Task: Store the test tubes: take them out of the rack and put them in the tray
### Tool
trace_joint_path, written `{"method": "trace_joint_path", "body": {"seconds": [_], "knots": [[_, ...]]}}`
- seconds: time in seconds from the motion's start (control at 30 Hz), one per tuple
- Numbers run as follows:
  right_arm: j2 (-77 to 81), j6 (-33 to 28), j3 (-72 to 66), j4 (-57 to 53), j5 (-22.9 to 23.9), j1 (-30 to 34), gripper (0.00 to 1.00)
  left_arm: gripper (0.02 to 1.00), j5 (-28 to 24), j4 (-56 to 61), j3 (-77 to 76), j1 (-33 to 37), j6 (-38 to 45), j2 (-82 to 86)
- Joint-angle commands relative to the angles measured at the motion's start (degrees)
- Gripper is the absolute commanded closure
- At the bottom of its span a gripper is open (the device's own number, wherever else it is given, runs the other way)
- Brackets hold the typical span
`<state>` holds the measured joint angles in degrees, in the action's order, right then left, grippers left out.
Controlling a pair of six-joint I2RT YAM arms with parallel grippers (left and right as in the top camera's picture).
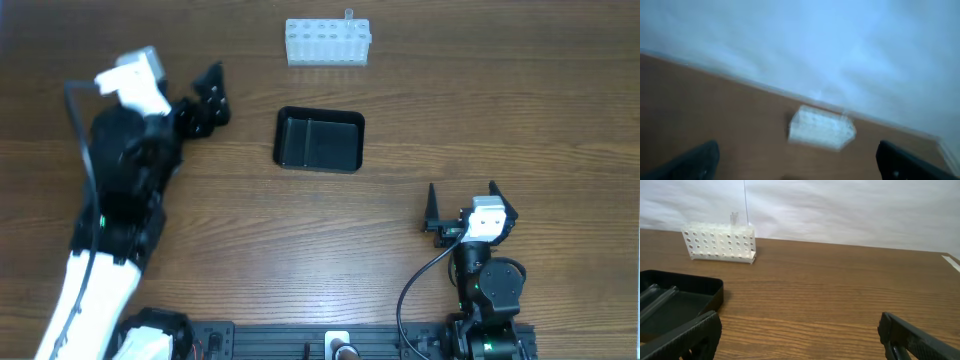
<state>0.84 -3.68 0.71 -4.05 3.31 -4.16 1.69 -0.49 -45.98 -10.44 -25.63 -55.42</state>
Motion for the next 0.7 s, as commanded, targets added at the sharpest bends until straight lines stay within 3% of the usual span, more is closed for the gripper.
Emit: {"method": "trace_joint_path", "body": {"seconds": [0.03, 0.37, 0.57, 0.7], "knots": [[-0.6, -0.2, -0.4, -0.1, -0.5, 0.0, 0.007, 0.02, -2.5, 9.5, 11.5, 2.6, -0.1, 10.0], [-0.6, -0.2, -0.4, -0.1, -0.5, 0.0, 0.009, 0.02, -1.5, 26.5, 30.9, 8.9, -0.1, 27.6], [-0.6, -0.2, -0.4, -0.1, -0.5, 0.0, 0.007, 0.02, 5.2, 33.0, 39.1, 9.4, -0.1, 36.5], [-0.6, -0.2, -0.4, -0.1, -0.5, 0.0, 0.009, 0.02, 6.8, 34.2, 43.0, 10.6, -0.1, 41.6]]}}
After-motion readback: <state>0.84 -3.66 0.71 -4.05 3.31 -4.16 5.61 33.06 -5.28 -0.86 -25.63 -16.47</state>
